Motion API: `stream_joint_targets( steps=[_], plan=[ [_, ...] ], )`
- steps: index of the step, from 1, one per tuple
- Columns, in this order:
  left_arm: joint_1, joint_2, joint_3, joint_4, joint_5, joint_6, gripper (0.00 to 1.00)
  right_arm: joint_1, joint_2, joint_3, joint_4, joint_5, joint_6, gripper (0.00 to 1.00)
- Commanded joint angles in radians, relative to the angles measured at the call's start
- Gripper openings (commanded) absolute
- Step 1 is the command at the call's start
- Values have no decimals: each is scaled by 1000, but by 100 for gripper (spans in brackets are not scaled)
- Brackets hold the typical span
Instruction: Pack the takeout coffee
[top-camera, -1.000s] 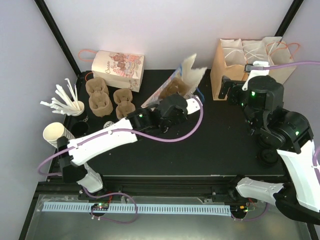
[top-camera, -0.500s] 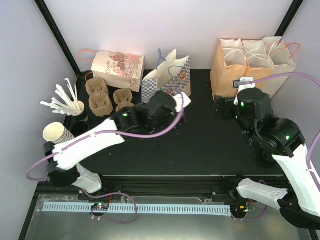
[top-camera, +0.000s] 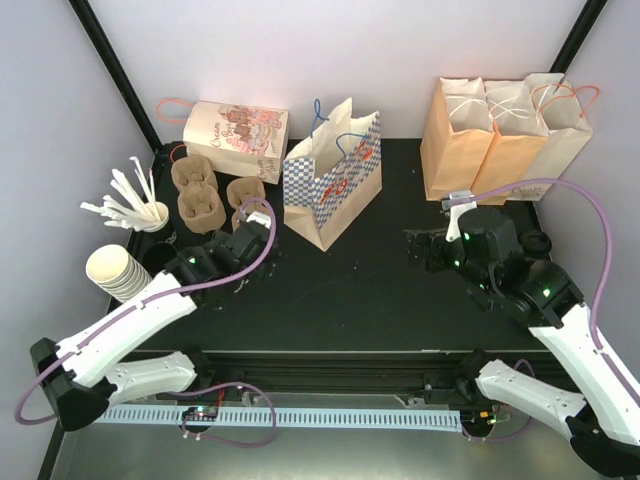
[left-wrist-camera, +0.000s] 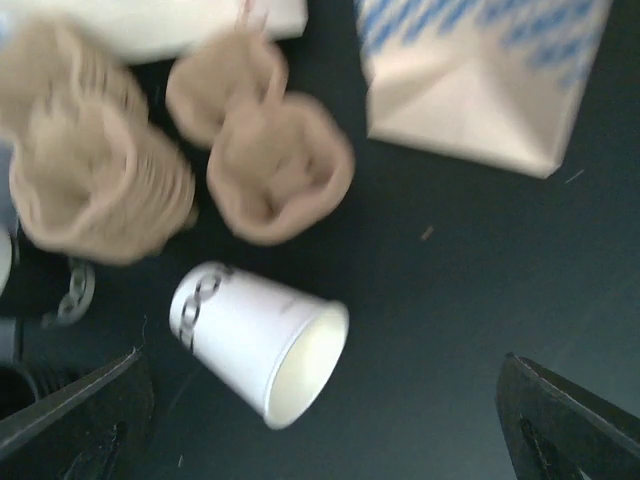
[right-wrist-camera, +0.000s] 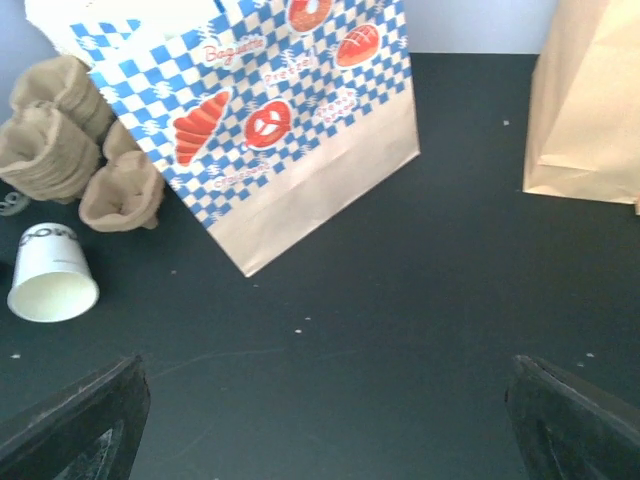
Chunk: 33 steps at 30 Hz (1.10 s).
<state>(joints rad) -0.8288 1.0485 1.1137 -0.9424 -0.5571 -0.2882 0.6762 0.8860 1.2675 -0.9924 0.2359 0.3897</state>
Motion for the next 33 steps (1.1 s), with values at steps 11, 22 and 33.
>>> stream_joint_targets(
  steps=[11, 22, 33],
  plan=[
    [154, 174, -244, 177, -86, -97, 99, -5, -97, -189, 163, -180, 55, 100],
    [200, 462, -182, 160, -150, -93, 90, -5, -150, -240, 171, -213, 42, 100],
    [220, 552, -153, 115, -285, -91, 49, -4, -103, -210, 160, -250, -22, 100]
  ],
)
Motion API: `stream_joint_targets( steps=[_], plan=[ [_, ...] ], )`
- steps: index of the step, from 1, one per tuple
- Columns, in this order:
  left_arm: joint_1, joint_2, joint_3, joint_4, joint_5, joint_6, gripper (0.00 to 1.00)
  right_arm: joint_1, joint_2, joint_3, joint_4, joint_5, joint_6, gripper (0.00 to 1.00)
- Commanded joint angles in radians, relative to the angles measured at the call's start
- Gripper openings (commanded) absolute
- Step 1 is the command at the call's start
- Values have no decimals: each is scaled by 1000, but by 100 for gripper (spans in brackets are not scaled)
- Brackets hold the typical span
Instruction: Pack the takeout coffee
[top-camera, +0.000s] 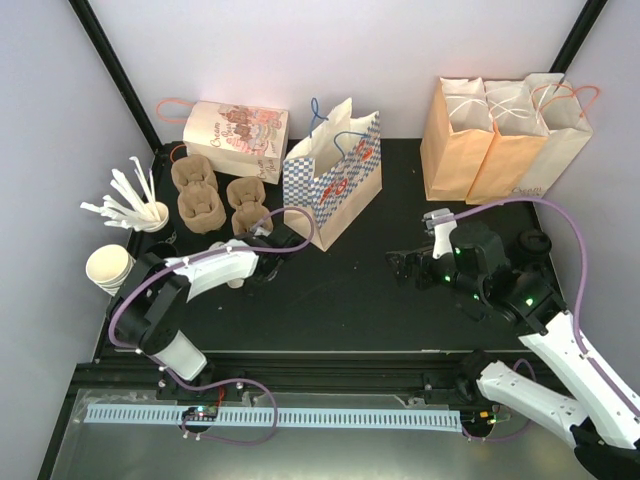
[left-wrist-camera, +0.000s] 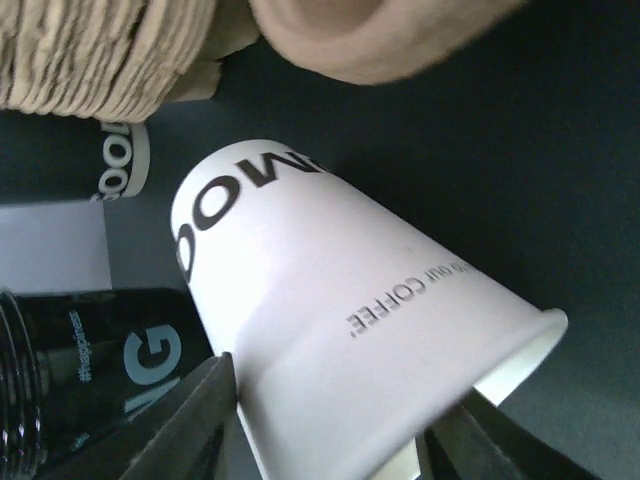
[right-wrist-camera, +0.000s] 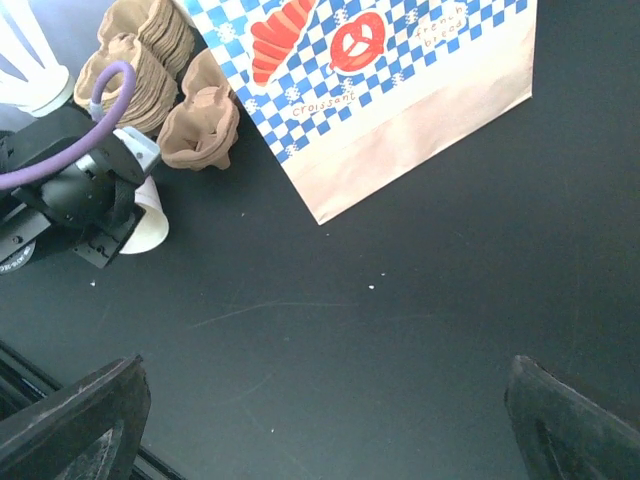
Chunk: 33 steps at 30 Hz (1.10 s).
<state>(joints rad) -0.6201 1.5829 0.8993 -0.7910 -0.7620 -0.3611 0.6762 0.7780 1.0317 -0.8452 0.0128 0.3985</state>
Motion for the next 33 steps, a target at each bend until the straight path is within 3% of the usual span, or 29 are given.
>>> stream_joint_targets(
  steps=[1, 4, 5, 9, 12, 15, 22, 26, 33],
  plan=[
    [11, 23, 73, -53, -83, -31, 36, -4, 7, 25, 15, -29, -33, 100],
    [7, 49, 121, -148, -118, -99, 4, -4, 9, 18, 18, -34, -39, 100],
    [2, 64, 140, -189, -134, -125, 2, -5, 9, 17, 18, -33, -39, 100],
    [-40, 106, 224, -368, -191, -248, 2, -4, 2, 5, 18, -15, -44, 100],
    [-88, 93, 266, -443, -127, -279, 2, -4, 1, -3, 16, -3, -46, 100],
    [-131, 14, 278, -426, 31, -224, 2, -4, 16, -4, 0, 16, -42, 100],
    [-155, -243, 304, -329, 586, -123, 2, -4, 110, 0, -82, 115, -7, 100],
    [-155, -268, 295, -302, 823, -130, 6, -5, 161, -11, -93, 118, 26, 100],
    [-156, -143, 336, -277, 896, -114, 6, -5, 181, -41, -58, 76, 67, 100]
  ],
)
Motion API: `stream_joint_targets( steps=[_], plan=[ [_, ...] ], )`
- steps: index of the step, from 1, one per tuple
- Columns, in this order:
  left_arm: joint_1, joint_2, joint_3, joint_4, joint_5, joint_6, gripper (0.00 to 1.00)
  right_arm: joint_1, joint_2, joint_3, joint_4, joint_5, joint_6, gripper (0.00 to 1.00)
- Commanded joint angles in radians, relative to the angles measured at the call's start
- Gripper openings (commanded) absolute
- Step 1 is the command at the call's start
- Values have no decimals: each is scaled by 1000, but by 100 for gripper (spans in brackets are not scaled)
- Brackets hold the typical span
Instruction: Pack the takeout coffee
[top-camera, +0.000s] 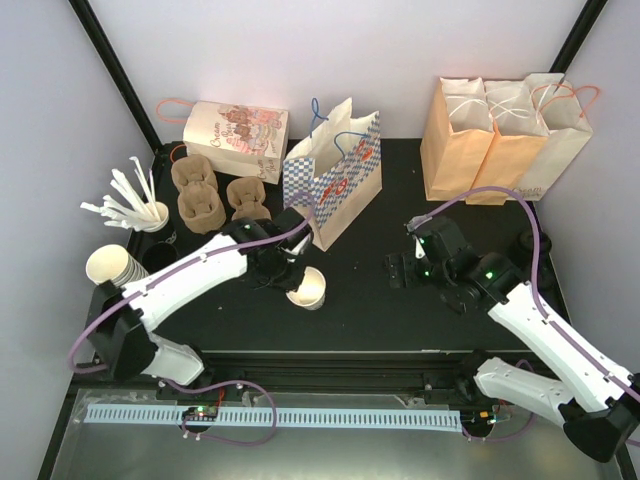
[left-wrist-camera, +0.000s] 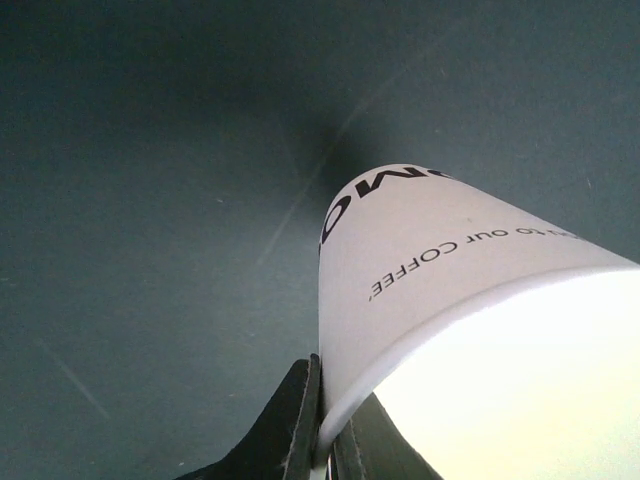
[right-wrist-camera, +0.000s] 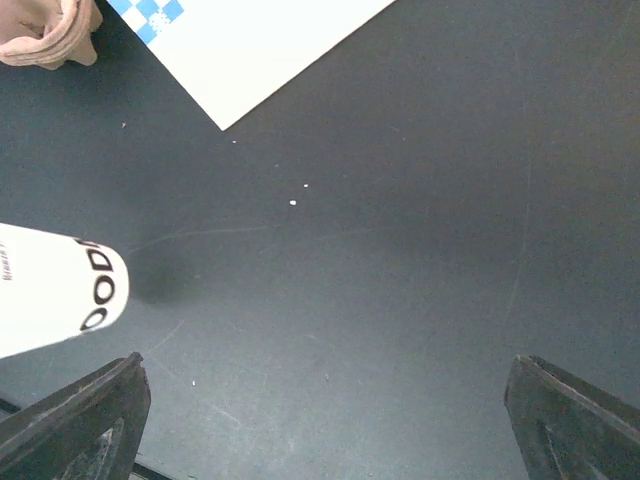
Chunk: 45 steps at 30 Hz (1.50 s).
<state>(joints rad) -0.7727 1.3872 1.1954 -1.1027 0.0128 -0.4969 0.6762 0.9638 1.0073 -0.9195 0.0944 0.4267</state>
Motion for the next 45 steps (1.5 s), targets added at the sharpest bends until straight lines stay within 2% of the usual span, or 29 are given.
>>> stream_joint_targets(
  steps=[1, 4, 8, 9, 11, 17, 21, 29, 34, 40, 45],
  plan=[
    [-4, 59, 41, 47, 125, 26, 8, -5, -5, -22, 16, -2, 43, 100],
    [-4, 69, 44, 77, 147, 36, 18, -4, -5, -38, 5, 10, 58, 100],
    [-4, 44, 26, 126, 159, 41, 49, -5, -15, -55, -5, 27, 75, 100],
    [-4, 36, 21, 133, 156, 40, 62, -4, -18, -59, -5, 29, 81, 100],
    [-4, 15, 23, 129, 139, 38, 75, -6, -27, -63, -4, 38, 92, 100],
    [-4, -168, 16, 170, 76, 28, 93, -6, -15, -51, -34, 171, 146, 100],
    [-2, -273, -45, 213, 53, 23, 99, -89, 47, -19, -89, 286, 191, 100],
    [19, -409, -178, 250, 75, 29, 99, -526, 166, 100, -248, 429, 369, 100],
    [24, -442, -175, 218, 108, 73, 99, -819, 123, 61, -223, 324, 415, 100],
    [24, -482, -181, 215, 163, 88, 99, -1099, 77, -35, -166, 236, 386, 99],
    [24, -515, -226, 267, 221, 92, 99, -1237, 96, -88, -121, 191, 356, 99]
  ],
)
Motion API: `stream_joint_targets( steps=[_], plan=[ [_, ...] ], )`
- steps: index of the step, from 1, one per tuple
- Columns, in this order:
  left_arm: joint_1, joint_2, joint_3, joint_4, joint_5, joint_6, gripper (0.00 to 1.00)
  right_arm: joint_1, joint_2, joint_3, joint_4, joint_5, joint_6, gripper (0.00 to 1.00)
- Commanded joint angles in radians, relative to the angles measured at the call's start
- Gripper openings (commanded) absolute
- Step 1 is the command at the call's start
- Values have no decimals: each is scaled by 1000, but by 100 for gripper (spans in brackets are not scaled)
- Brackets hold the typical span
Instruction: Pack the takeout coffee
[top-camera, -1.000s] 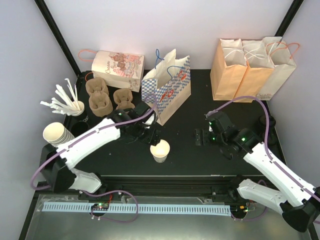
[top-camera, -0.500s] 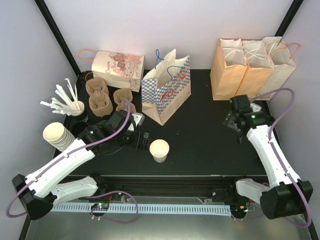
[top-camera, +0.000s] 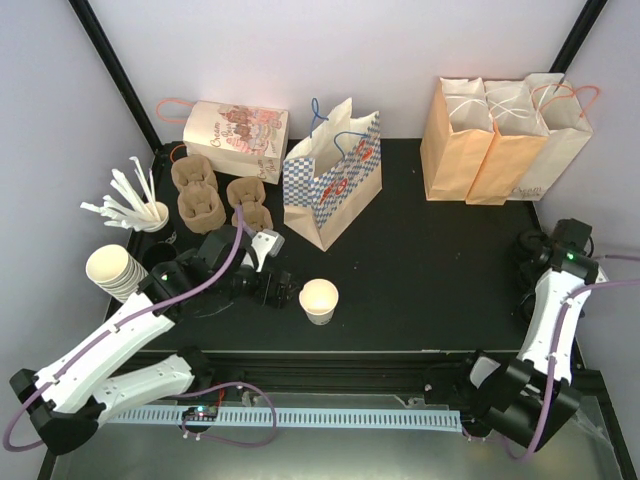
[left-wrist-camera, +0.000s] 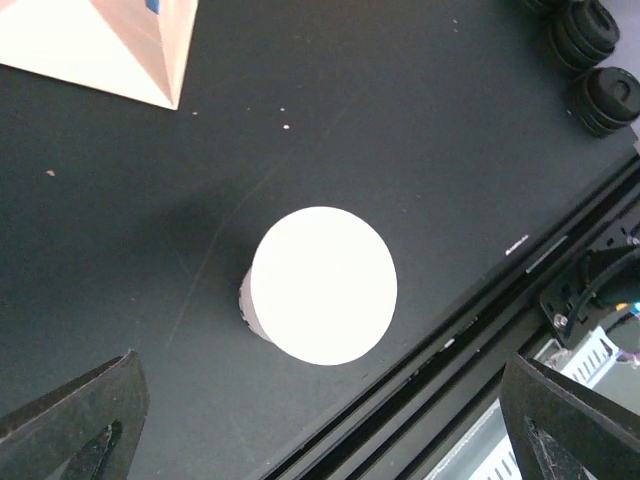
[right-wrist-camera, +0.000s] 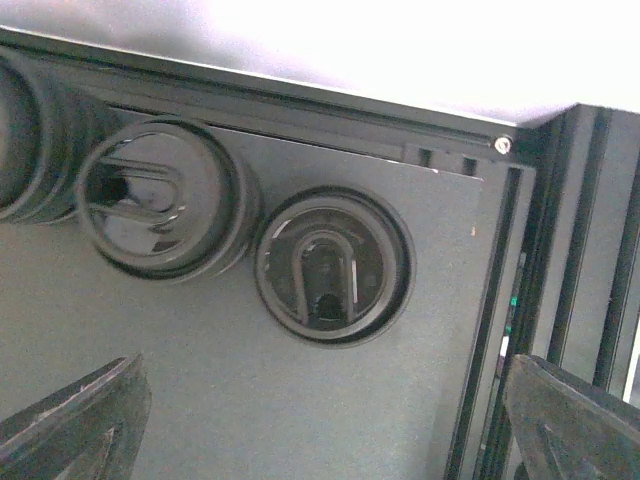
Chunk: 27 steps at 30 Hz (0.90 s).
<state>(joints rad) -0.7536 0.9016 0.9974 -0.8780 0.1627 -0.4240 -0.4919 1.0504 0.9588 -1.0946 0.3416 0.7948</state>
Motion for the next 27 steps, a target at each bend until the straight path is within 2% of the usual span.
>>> stream_joint_targets(
  steps=[1, 4, 6, 11, 17, 27],
  plan=[
    [5, -31, -33, 47, 80, 21, 99, -77, 19, -48, 66, -67, -17, 99],
    [5, -27, -35, 47, 98, 28, 99, -82, 54, -73, 109, -89, -52, 100],
    [5, -23, -31, 42, 111, 32, 99, -83, 106, -78, 159, -141, -138, 100],
    [5, -23, -38, 47, 131, 36, 99, -82, 202, -47, 138, -164, -160, 100],
    [5, -12, -47, 55, 148, 41, 99, -83, 262, -24, 131, -89, -131, 100],
    [5, -9, -56, 16, 150, 59, 99, -90, 308, -91, 214, -31, -119, 100]
  ],
)
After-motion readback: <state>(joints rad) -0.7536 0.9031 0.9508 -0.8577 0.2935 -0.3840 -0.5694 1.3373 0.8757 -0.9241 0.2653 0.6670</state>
